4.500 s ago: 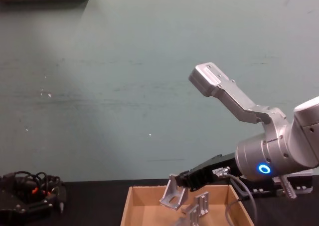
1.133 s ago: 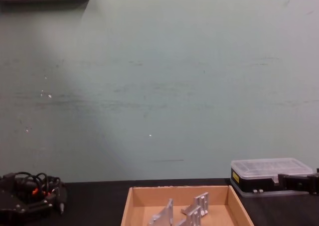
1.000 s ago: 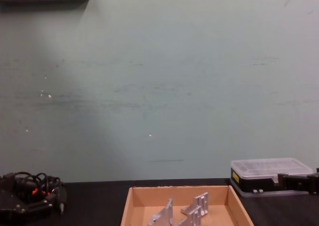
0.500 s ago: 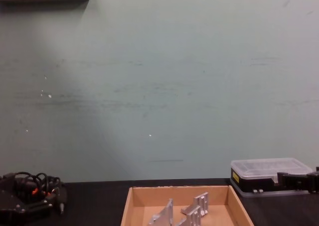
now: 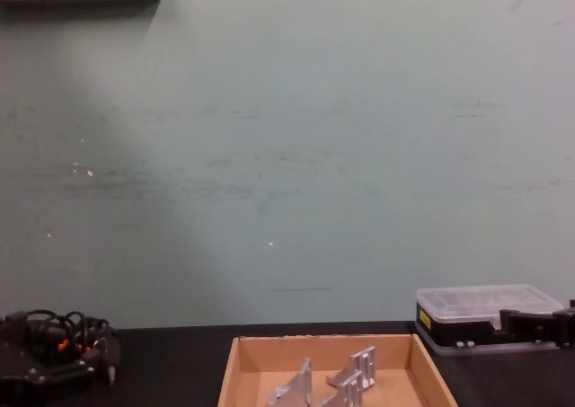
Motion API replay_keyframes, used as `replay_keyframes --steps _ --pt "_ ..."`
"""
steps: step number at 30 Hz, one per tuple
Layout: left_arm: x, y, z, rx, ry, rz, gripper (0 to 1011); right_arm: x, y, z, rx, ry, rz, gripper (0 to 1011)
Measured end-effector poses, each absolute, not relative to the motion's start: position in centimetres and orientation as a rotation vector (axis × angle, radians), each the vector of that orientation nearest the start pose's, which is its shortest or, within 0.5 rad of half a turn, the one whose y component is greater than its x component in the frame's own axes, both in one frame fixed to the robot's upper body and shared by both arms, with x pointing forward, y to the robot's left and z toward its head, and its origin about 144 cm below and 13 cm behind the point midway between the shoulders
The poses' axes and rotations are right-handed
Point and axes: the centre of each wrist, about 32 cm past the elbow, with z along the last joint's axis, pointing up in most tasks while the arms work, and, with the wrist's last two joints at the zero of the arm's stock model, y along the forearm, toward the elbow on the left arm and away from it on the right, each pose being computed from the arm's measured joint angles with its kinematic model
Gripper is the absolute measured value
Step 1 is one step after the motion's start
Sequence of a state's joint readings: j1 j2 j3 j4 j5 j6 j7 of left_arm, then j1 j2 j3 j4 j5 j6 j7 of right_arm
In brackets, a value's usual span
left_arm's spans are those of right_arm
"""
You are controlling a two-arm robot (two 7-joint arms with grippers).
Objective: Use one hand to pick up the angle iron from the table and place it into the box.
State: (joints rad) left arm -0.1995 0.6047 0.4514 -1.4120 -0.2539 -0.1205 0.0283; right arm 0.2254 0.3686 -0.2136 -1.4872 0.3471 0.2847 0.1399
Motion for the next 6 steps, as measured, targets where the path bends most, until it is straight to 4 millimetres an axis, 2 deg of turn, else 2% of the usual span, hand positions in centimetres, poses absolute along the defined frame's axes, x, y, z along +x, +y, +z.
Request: replay_keyframes --steps 6 --pt "48.86 30.97 113.98 0.305 -0.285 1.248 1000 51.54 -28.02 118.93 -0.207 0.12 -1.267 1003"
